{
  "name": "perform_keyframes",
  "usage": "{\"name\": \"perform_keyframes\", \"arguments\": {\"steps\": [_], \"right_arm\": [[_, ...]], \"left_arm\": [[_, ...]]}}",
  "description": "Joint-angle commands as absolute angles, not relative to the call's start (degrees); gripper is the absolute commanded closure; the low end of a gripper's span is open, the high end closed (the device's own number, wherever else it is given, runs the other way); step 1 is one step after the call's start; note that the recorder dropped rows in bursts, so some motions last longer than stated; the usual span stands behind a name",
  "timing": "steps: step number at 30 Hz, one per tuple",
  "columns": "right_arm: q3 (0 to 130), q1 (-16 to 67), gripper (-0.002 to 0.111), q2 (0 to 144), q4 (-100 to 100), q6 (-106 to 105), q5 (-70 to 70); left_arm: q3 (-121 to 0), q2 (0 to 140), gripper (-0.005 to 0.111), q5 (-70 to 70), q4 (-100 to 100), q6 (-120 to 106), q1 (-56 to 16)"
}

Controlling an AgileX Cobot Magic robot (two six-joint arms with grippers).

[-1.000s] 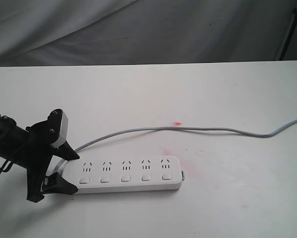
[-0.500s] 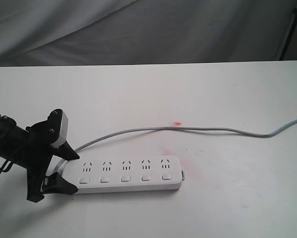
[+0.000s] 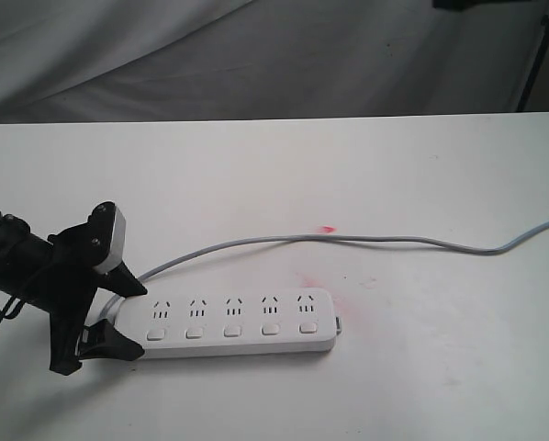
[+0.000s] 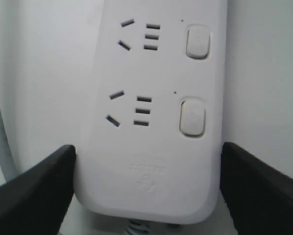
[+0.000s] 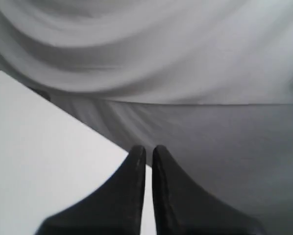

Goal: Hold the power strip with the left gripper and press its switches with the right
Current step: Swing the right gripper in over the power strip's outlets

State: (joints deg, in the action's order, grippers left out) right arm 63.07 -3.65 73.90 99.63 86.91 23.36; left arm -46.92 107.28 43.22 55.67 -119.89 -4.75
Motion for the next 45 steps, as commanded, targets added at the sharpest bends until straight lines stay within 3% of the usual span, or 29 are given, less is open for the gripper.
{"name": "perform_keyframes", "arguments": {"steps": [1, 5, 13, 16, 29, 40, 45], "right_arm": [[63.46, -4.08, 0.103, 78.61, 99.95, 83.82, 31.03], [63.46, -4.08, 0.096, 82.16, 99.95, 78.69, 38.78], [63.46, -3.96, 0.044, 86.32, 99.95, 78.64, 38.91], [63.46, -3.96, 0.036, 87.34, 99.95, 78.77, 38.91], [63.46, 4.76, 0.032, 90.4, 99.95, 75.65, 31.63], [63.1, 5.1, 0.055, 90.25, 99.95, 68.98, 32.23], [63.46, 9.14, 0.055, 90.25, 99.95, 65.82, 11.9]], "left_arm": [[-47.04, 107.38, 0.059, 43.33, 56.73, -120.0, -4.98], [-47.04, 107.38, 0.059, 43.33, 56.73, -120.0, -4.98], [-47.04, 107.38, 0.059, 43.33, 56.73, -120.0, -4.98], [-47.04, 107.38, 0.059, 43.33, 56.73, -120.0, -4.98], [-47.04, 107.38, 0.059, 43.33, 56.73, -120.0, -4.98], [-47.04, 107.38, 0.059, 43.33, 56.73, -120.0, -4.98], [-47.04, 107.38, 0.059, 43.33, 56.73, -120.0, -4.98]]}}
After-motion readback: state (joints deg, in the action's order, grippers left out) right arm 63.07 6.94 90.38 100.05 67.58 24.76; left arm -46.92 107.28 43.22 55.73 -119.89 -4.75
